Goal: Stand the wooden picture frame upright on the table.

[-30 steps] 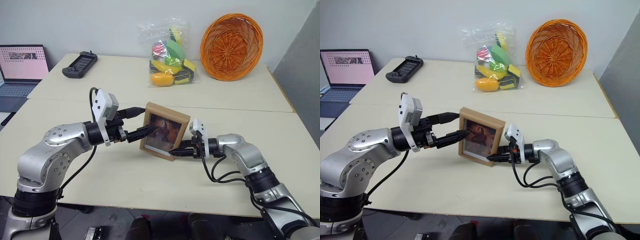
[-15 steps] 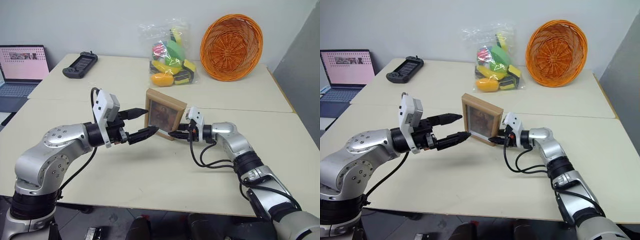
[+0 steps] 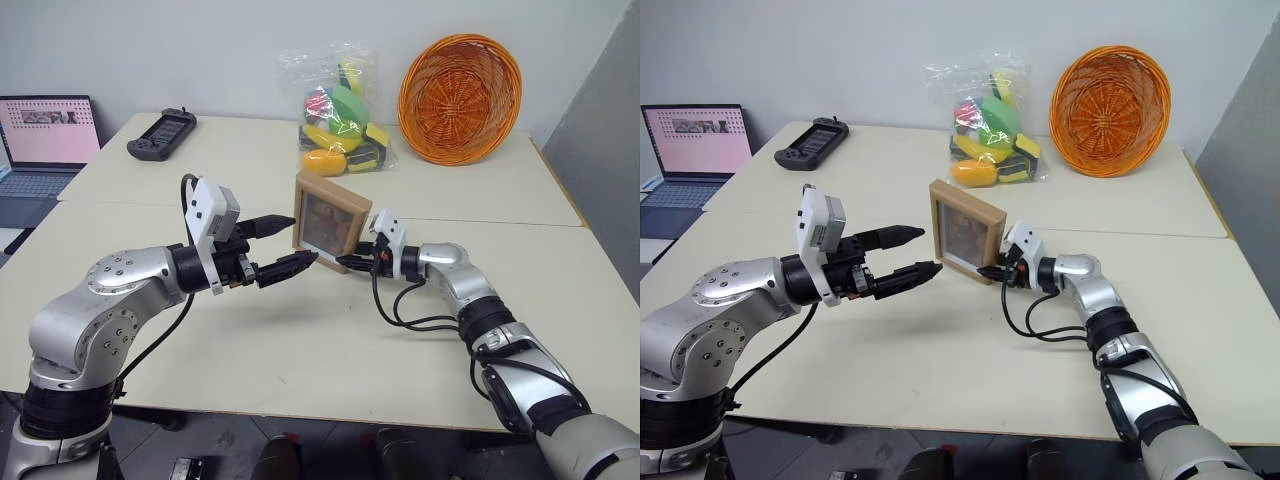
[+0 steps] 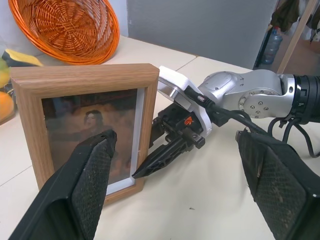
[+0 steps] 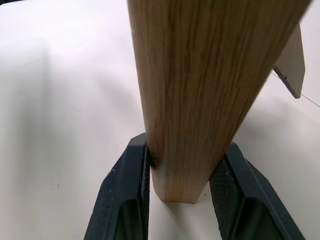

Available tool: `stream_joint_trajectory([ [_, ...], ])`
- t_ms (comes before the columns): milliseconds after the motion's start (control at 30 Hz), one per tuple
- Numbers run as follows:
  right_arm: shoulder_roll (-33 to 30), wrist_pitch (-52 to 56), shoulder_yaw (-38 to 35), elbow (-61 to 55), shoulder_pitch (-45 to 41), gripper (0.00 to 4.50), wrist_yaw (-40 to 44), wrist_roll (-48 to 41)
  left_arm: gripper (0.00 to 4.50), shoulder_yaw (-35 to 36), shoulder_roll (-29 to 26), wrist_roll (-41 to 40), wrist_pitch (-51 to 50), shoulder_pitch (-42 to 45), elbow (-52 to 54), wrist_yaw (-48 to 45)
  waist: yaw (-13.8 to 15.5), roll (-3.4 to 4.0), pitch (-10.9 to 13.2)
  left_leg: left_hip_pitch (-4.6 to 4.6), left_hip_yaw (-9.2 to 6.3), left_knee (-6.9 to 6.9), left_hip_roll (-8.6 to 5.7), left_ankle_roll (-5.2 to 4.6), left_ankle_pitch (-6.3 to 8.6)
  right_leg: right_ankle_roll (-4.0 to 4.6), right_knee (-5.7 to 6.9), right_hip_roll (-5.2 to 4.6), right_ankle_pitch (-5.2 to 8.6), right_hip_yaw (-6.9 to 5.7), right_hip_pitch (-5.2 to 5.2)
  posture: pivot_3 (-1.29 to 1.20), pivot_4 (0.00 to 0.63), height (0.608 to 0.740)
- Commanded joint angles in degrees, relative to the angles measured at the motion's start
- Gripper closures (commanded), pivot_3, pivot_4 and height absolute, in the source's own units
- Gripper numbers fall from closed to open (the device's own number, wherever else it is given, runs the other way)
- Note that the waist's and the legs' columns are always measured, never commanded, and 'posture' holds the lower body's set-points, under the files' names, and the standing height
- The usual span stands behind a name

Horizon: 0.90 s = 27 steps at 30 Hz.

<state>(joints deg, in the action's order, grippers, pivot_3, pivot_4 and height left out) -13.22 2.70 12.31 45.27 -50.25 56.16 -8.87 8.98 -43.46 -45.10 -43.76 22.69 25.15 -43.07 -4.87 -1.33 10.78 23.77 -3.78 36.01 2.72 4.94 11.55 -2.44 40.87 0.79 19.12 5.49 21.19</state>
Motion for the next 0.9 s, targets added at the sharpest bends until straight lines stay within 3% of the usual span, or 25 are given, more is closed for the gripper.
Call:
stream_joint_trajectory([
  [33,-0.18,1.36,-0.5,2.3,0.74,3.2,-1.69,2.29,0.43,1.3,0.07,-1.06,0.19,0.53,2.18,0.39,-0.01,0.0,0.0,0.0,0.0,0.0,0.0,0.0,0.0,0.0,0.0,0.0,0.0,0.0,0.0,0.0,0.15,0.74],
  [167,-0.22,1.5,-0.55,2.37,0.91,3.2,-2.05,2.78,0.43,1.23,0.0,-1.2,-0.03,0.73,2.2,0.49,-0.02,0.0,0.0,0.0,0.0,0.0,0.0,0.0,0.0,0.0,0.0,0.0,0.0,0.0,0.0,0.0,0.15,0.74],
  [233,-0.2,1.9,-0.96,2.62,0.9,2.54,-2.27,2.77,0.38,1.29,0.09,-1.54,-0.38,0.64,2.21,0.69,-0.01,0.0,0.0,0.0,0.0,0.0,0.0,0.0,0.0,0.0,0.0,0.0,0.0,0.0,0.0,0.0,0.15,0.74],
  [500,-0.4,1.22,-1.93,2.87,0.83,0.89,-3.27,4.2,0.38,1.65,-1.49,0.19,0.46,-1.2,0.0,-0.97,0.08,0.01,0.01,0.14,0.03,-0.08,-0.01,0.01,0.0,0.0,-0.03,-0.01,0.0,0.02,0.17,0.0,0.15,0.74],
  [900,-0.77,1.59,-1.79,1.81,2.06,0.89,-3.42,4.86,0.38,1.68,-1.02,0.56,0.29,-0.35,-0.73,-0.94,0.08,0.01,0.01,0.15,0.03,-0.09,-0.01,0.01,0.0,0.0,-0.08,-0.01,0.0,0.02,0.16,0.0,0.15,0.74],
])
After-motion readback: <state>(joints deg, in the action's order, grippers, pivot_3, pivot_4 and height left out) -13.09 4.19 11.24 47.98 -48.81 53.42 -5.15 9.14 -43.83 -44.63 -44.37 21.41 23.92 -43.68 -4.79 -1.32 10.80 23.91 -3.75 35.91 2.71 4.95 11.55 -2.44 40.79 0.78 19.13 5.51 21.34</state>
